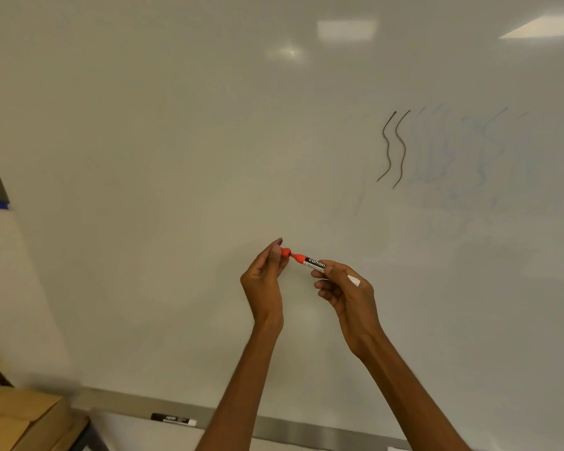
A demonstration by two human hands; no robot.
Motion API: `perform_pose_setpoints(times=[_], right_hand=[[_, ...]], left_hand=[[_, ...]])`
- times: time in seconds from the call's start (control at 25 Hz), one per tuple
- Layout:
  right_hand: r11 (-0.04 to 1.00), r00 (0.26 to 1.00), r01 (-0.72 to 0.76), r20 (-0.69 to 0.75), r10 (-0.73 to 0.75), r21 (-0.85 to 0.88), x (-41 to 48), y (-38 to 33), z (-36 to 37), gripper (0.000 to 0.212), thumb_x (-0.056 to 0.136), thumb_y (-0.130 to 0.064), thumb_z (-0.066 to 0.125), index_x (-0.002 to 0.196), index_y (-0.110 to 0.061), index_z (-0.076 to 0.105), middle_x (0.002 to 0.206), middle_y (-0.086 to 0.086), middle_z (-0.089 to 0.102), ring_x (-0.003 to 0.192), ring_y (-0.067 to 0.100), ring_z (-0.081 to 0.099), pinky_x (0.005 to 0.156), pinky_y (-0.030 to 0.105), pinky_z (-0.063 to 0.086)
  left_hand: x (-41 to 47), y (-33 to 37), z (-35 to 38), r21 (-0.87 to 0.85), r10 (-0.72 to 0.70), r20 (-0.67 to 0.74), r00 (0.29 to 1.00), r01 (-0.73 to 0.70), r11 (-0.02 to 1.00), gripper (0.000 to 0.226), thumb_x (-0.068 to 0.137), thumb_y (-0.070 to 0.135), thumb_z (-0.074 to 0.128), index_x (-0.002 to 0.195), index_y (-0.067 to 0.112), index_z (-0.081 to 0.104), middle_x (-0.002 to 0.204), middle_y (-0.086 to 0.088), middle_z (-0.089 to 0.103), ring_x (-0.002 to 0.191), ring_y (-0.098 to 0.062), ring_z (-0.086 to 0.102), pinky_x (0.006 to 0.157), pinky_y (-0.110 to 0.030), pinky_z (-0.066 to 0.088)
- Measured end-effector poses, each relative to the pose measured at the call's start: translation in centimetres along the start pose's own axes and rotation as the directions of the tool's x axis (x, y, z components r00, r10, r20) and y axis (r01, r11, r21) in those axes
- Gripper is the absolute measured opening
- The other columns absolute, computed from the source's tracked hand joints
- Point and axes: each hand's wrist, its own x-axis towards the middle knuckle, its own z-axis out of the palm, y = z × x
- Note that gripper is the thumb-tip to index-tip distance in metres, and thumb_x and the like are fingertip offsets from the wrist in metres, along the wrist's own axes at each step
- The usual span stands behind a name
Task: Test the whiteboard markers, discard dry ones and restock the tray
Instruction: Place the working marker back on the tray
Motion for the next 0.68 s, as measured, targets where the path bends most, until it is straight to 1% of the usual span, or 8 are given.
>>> perform_pose_setpoints(times=[0.16,0.32,0.4,0.56,0.68], right_hand=[[0.999,0.999,-0.014,0.03,0.015,-0.041,-0.6,1.2,0.8,0.018,0.098,-0.014,0.056,0.11,-0.012,0.069,0.098,0.012,0.076,0.081,0.023,0.071,0.076,0.031,0.059],[0.998,0.997,-0.038,0.059,0.041,-0.054,-1.3,2.4,1.0,0.02,0.095,-0.013,0.061,0.113,-0.005,0.067,0.101,0.014,0.076,0.09,0.029,0.074,0.079,0.031,0.061],[0.996,0.993,-0.075,0.088,0.078,-0.038,-1.8,3.2,1.2,0.021,0.095,-0.012,0.062,0.114,-0.003,0.067,0.101,0.016,0.075,0.094,0.031,0.073,0.083,0.034,0.061],[0.985,0.979,-0.171,0.117,0.167,0.024,-2.8,5.7,2.0,0.024,0.096,-0.013,0.06,0.115,0.002,0.065,0.103,0.021,0.074,0.098,0.034,0.072,0.087,0.036,0.06],[0.967,0.957,-0.253,0.152,0.248,0.017,-3.0,7.4,2.6,0.024,0.097,-0.013,0.059,0.115,0.003,0.065,0.105,0.022,0.073,0.098,0.033,0.072,0.087,0.034,0.059]], left_hand=[[-0.6,-0.3,-1.9,0.069,-0.011,0.05,0.999,0.007,0.998,0.027,0.095,0.017,0.063,0.117,0.004,0.072,0.108,-0.001,0.076,0.104,-0.019,0.071,0.096,-0.041,0.056],[-0.6,-0.2,-4.1,0.092,-0.063,0.093,0.994,0.054,0.994,0.027,0.094,0.018,0.065,0.119,0.009,0.071,0.111,-0.008,0.075,0.104,-0.02,0.072,0.098,-0.038,0.055],[-0.5,-0.3,-5.4,0.104,-0.092,0.121,0.988,0.08,0.991,0.027,0.094,0.018,0.065,0.119,0.012,0.071,0.112,-0.007,0.075,0.106,-0.019,0.071,0.099,-0.037,0.054],[-1.0,-0.8,-8.1,0.114,-0.128,0.134,0.983,0.113,0.987,0.024,0.095,0.016,0.064,0.116,0.008,0.072,0.109,-0.013,0.075,0.108,-0.024,0.07,0.097,-0.035,0.055],[-1.1,-0.8,-10.9,0.134,-0.165,0.14,0.976,0.146,0.98,0.023,0.095,0.013,0.063,0.115,0.003,0.071,0.107,-0.018,0.074,0.105,-0.024,0.071,0.093,-0.031,0.057]])
